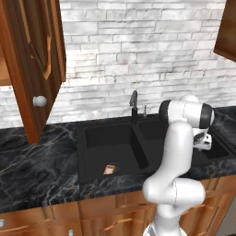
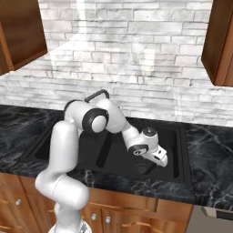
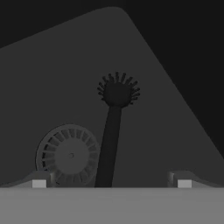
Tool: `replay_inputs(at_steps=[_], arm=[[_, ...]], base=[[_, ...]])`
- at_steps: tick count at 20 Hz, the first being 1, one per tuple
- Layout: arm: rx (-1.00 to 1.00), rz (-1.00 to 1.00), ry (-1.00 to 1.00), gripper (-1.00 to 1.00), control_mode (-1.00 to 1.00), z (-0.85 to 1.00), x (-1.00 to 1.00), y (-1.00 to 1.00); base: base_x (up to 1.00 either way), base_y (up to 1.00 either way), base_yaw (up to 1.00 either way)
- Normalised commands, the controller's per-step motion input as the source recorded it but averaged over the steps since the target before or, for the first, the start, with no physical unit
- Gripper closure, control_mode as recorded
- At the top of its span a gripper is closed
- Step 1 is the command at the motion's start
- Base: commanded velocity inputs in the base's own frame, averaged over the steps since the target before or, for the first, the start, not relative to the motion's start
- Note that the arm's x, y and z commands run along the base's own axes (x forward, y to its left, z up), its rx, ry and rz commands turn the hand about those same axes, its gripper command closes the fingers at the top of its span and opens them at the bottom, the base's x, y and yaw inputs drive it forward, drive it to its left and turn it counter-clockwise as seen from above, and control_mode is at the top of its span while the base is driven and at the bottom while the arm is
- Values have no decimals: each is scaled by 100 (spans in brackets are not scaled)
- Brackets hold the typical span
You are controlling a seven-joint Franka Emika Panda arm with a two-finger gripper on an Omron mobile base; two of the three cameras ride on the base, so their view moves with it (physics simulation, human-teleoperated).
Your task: Pick up the dish brush and bar soap from the sink, and place them back in the cabinet, and close the cabinet doors.
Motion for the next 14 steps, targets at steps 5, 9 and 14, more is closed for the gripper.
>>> replay_inputs(at_steps=[5, 9, 14], arm=[[0, 0, 0, -100, -100, -22, 11, 0], [0, 0, 0, -100, -100, -19, 15, 0], [0, 0, 0, -100, -100, -24, 16, 0]], base=[[0, 0, 0], [0, 0, 0], [0, 0, 0]])
